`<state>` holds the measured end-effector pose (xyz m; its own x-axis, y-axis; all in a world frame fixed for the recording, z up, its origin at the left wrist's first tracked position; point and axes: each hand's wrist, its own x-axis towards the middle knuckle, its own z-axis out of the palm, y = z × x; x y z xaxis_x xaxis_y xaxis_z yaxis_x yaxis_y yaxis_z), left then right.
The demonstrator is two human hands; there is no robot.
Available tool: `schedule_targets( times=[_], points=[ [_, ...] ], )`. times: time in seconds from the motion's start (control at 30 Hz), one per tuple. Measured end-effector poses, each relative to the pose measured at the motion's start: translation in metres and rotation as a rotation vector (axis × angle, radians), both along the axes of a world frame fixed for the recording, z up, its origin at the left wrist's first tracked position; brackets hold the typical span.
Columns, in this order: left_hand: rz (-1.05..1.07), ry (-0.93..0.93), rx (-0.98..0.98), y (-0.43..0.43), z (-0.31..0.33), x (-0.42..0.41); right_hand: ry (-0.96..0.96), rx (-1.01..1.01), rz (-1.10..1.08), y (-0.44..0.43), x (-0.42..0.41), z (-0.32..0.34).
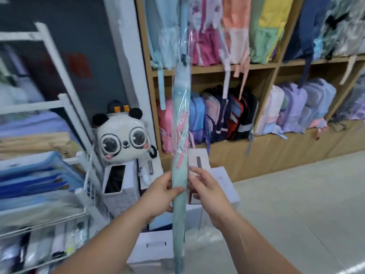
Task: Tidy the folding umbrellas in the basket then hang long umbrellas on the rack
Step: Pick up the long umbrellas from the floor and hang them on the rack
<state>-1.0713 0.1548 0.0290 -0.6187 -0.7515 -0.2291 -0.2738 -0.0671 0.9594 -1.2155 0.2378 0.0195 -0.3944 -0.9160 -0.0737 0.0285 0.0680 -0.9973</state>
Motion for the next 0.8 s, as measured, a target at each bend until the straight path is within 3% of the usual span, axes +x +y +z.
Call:
schedule_targets(
  times=[0.33,0.57,0.8],
  points=[
    [0.268,0.185,-0.118,-0.067,0.109,0.067,0.118,-0.044,0.307,-0.053,0.069,0.036],
    [0.315,0.254,-0.290,-0.135,0.165,0.130,0.255,-0.200,0.249,-0.137,0.140,0.082],
    [0.303,0.233,-0.545,-0.217,0.203,0.221,0.276,-0.313,0.145,-0.225,0.247,0.131]
  ],
)
